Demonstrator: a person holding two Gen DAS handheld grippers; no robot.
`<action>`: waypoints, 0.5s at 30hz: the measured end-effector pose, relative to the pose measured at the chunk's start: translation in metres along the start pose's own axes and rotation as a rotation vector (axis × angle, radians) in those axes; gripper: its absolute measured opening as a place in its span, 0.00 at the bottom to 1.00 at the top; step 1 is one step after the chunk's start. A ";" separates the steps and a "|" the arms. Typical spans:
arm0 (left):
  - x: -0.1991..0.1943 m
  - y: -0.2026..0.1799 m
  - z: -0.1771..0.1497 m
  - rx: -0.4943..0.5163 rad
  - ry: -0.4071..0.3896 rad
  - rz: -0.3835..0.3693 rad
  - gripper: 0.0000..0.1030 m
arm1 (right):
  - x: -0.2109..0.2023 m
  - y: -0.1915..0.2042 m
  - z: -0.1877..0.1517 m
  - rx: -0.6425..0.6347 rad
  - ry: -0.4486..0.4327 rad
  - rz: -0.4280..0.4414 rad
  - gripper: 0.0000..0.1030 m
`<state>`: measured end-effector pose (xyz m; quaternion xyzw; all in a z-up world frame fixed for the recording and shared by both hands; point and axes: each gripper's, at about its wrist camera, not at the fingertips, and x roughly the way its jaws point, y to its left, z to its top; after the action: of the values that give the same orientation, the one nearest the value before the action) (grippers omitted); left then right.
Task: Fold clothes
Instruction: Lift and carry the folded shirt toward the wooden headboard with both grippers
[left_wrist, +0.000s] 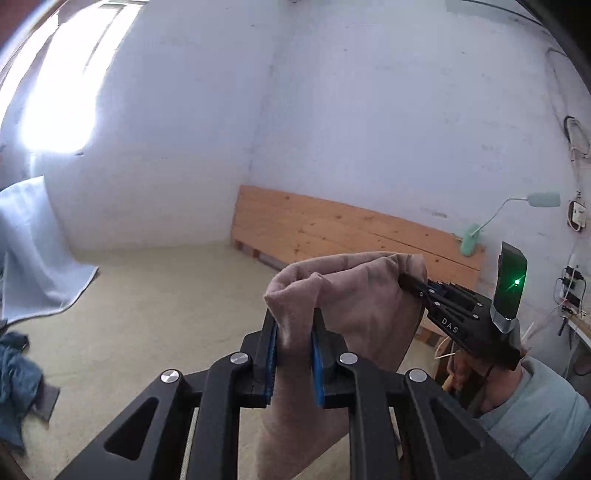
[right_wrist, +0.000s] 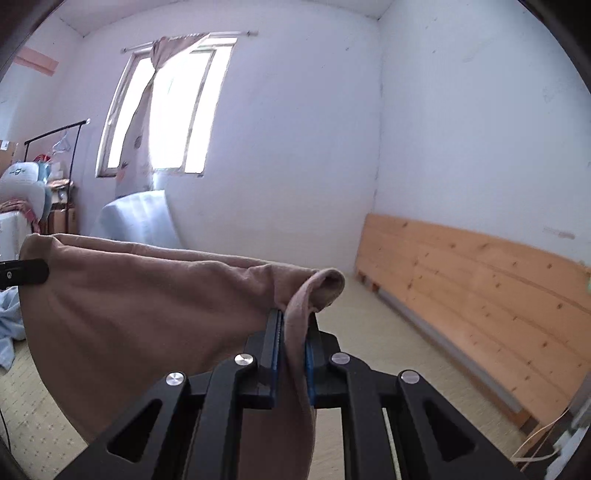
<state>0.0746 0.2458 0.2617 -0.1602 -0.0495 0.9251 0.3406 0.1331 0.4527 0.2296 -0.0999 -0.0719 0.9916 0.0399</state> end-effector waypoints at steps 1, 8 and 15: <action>0.007 -0.005 0.005 0.004 0.001 -0.012 0.15 | -0.001 -0.009 0.005 0.003 -0.008 -0.010 0.09; 0.075 -0.036 0.024 0.007 0.030 -0.101 0.15 | 0.005 -0.082 0.019 0.013 -0.024 -0.092 0.09; 0.153 -0.033 0.017 -0.051 0.078 -0.137 0.15 | 0.030 -0.149 0.016 0.018 0.011 -0.151 0.09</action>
<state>-0.0204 0.3697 0.2442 -0.2008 -0.0707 0.8912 0.4005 0.1102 0.6008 0.2619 -0.0990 -0.0702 0.9858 0.1158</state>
